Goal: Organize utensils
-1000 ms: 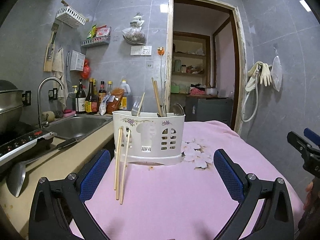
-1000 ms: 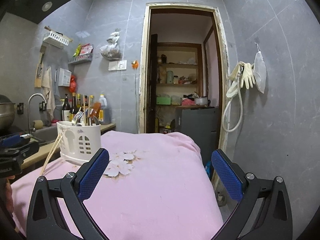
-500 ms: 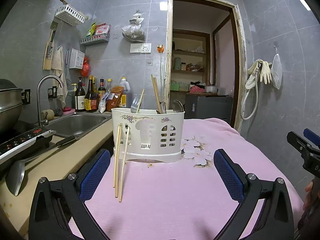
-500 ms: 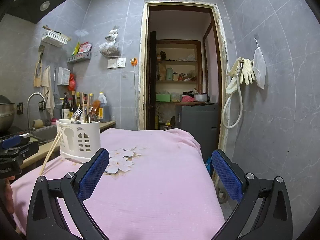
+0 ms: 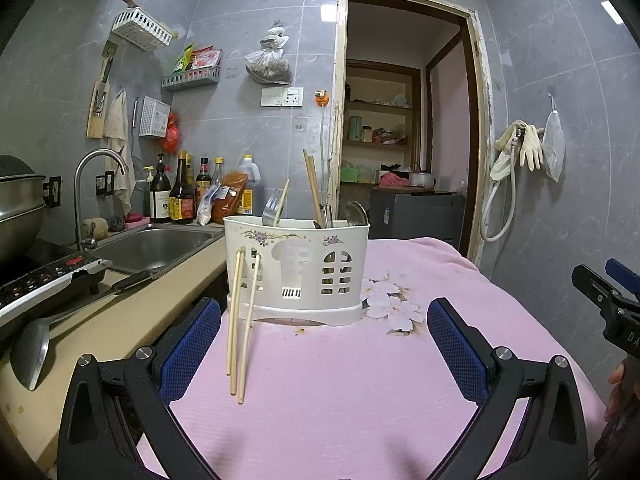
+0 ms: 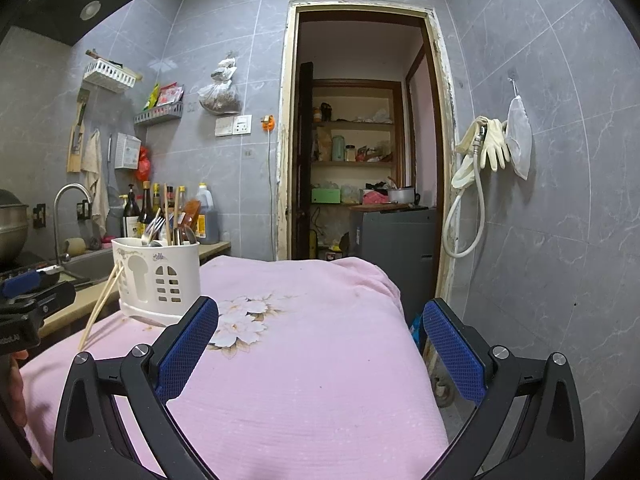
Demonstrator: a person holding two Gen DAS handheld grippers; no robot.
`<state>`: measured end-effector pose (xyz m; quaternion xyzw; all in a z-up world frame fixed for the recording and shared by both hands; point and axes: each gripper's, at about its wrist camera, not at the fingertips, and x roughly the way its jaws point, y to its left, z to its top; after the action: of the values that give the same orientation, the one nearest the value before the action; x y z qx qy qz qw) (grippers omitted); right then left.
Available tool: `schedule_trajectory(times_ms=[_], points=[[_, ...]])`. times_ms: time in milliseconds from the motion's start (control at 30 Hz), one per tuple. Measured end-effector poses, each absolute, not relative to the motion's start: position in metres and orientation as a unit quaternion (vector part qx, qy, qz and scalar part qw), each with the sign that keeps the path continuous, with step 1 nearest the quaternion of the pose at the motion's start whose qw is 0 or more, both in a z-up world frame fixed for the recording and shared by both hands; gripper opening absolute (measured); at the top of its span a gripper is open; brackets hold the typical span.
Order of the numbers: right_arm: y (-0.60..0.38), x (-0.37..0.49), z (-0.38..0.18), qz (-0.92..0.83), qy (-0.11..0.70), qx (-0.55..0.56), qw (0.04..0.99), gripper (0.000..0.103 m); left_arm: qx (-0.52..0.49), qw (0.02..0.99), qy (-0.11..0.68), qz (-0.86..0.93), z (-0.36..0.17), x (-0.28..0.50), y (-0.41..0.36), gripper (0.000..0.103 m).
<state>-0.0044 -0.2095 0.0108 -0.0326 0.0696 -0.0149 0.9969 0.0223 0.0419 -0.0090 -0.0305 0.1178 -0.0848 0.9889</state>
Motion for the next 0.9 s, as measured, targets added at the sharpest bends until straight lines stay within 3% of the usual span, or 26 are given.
schedule_trajectory(times_ms=[900], points=[[-0.2087,-0.0040,0.0104,-0.017,0.071,-0.036,0.997,0.103,-0.036,0.988,0.122,-0.084,-0.0130,0.0225,0.0471,0.101]])
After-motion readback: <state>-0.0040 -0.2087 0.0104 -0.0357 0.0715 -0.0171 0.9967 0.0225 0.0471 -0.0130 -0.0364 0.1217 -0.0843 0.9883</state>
